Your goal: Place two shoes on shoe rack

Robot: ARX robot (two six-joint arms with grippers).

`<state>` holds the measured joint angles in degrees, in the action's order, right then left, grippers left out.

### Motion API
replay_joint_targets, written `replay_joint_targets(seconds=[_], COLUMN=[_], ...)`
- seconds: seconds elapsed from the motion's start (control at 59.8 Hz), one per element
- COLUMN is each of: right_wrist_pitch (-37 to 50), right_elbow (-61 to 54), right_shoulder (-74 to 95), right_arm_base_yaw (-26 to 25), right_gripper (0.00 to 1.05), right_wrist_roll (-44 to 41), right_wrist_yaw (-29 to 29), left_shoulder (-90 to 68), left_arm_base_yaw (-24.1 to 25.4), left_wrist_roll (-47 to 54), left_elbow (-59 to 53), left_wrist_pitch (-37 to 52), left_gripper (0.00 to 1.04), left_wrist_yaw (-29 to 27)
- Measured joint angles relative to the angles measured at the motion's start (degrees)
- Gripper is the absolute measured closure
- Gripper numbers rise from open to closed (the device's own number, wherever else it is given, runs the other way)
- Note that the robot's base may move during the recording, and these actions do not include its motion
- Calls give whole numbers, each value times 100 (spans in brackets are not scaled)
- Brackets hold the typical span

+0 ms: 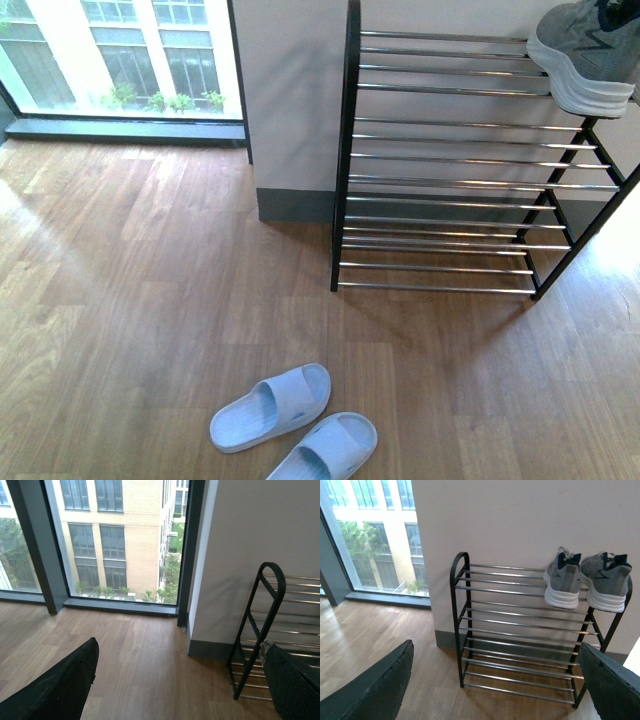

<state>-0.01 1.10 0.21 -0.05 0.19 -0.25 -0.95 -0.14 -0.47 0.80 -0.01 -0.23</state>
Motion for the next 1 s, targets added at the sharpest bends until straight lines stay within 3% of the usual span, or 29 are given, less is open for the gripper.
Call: replay_joint_targets(seconds=[1.003], right_wrist_pitch=[-2], right_elbow=[0], right_shoulder=[2], right_arm_base_yaw=[0], right_gripper=[9], right_wrist_roll=[0], right_wrist_yaw=[11], left_shoulder=[0], left_arm_base_yaw=[0], left_wrist_roll=[2], left_elbow=[0], left_wrist_pitch=[0], left_gripper=[9], left_wrist_yaw=[20])
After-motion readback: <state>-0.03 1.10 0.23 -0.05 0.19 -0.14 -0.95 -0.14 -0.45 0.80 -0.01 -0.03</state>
